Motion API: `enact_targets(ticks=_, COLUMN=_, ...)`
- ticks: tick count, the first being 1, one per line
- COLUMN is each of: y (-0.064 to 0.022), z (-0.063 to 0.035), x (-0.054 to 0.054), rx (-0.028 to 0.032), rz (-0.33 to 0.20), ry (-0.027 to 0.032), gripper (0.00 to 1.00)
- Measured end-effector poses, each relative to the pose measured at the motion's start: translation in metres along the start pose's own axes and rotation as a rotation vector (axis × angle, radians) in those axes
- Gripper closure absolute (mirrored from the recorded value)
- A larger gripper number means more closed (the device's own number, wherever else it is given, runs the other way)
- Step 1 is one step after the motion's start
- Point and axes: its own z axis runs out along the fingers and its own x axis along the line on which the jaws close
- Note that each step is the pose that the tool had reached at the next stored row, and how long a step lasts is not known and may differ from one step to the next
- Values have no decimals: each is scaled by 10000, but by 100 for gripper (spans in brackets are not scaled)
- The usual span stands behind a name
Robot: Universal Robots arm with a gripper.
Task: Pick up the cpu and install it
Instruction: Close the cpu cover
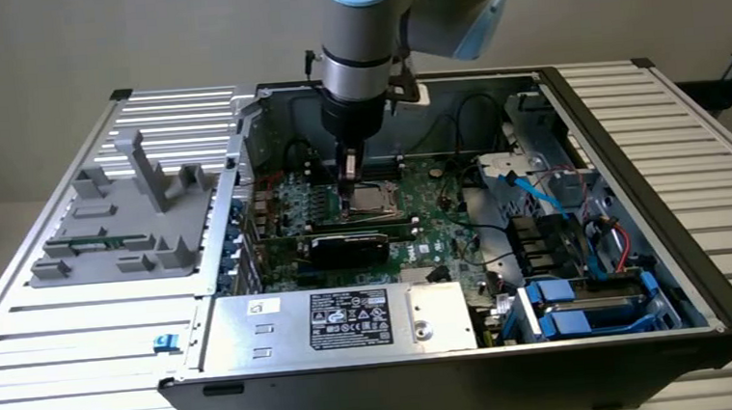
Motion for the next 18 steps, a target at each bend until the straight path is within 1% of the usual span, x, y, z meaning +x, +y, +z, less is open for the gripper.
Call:
enact_targets(ticks=5, y=-15, z=64, x=-6, rx=-54, rz=20, ry=-19, gripper=89)
enact_targets(ticks=8, y=-31, z=83, x=-9, rx=-88, rz=22, ry=-25, gripper=89)
enact_targets(ticks=13, y=-63, z=104, x=-11, rx=-180, rz=20, ry=-26, gripper=89)
enact_targets(ticks=18, y=-80, z=116, x=-12, rx=-253, rz=18, ry=-24, gripper=89)
